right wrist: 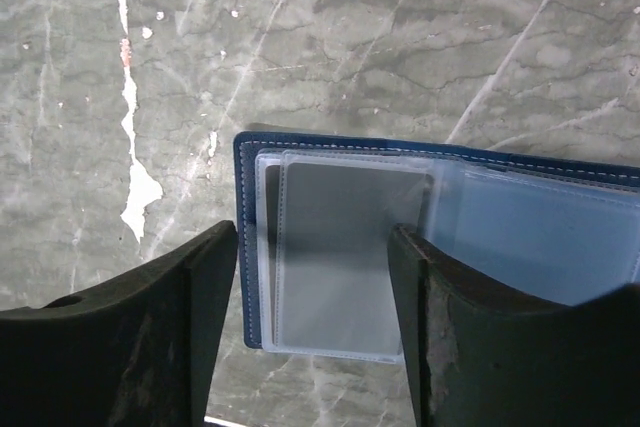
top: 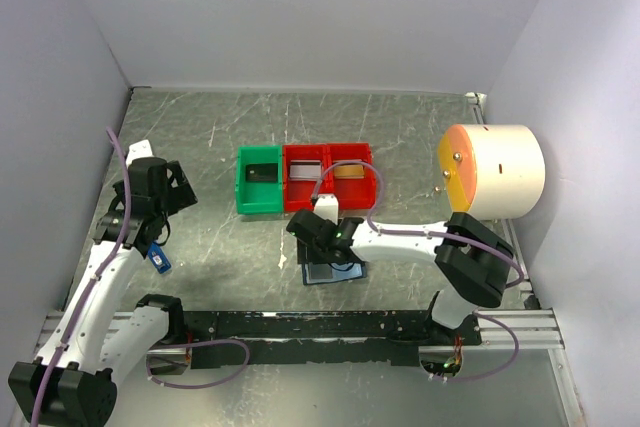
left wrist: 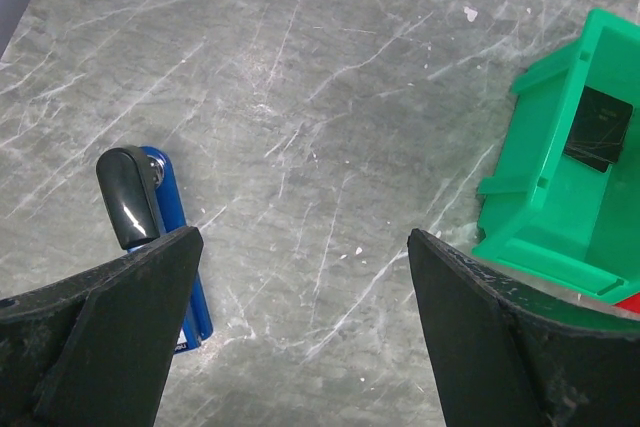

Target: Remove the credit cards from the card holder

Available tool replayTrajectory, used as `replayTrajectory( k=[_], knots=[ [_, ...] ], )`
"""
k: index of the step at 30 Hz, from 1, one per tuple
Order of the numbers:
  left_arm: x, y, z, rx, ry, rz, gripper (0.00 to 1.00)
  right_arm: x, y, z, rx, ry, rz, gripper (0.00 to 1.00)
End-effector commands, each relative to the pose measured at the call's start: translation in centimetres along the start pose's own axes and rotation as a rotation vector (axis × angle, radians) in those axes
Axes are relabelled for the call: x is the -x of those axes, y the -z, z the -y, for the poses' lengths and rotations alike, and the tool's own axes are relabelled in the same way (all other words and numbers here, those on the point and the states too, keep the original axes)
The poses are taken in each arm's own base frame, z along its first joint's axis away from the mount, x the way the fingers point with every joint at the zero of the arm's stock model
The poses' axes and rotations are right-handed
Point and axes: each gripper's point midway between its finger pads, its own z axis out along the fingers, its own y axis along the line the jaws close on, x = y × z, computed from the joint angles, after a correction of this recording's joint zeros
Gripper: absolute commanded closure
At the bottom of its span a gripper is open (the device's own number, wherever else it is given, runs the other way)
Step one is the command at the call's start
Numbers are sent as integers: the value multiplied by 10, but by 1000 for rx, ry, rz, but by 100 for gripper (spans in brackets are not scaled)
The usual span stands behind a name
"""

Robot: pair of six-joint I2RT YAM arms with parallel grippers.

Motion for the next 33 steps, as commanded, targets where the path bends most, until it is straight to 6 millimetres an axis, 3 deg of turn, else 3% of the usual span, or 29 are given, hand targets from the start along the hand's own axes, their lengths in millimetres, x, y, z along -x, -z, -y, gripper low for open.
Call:
replayTrajectory(
  k=[1, 14, 25, 28, 33],
  knots=[
    [10, 1, 5, -28, 5, 28, 4, -19, -5, 19, -57, -9, -44, 35],
    [12, 3, 3, -22, 10, 39, 4, 13, 23, 15, -47, 36, 39, 29],
    [12, 4, 1, -9, 15, 40, 4, -8, -4, 16, -72, 73, -36, 28],
    [12, 4, 0, -5, 16, 41, 4, -13, -5, 18, -65, 77, -44, 33],
    [11, 3, 2, -10, 13, 33, 4, -10, -2, 15, -6, 59, -28, 49]
  ],
)
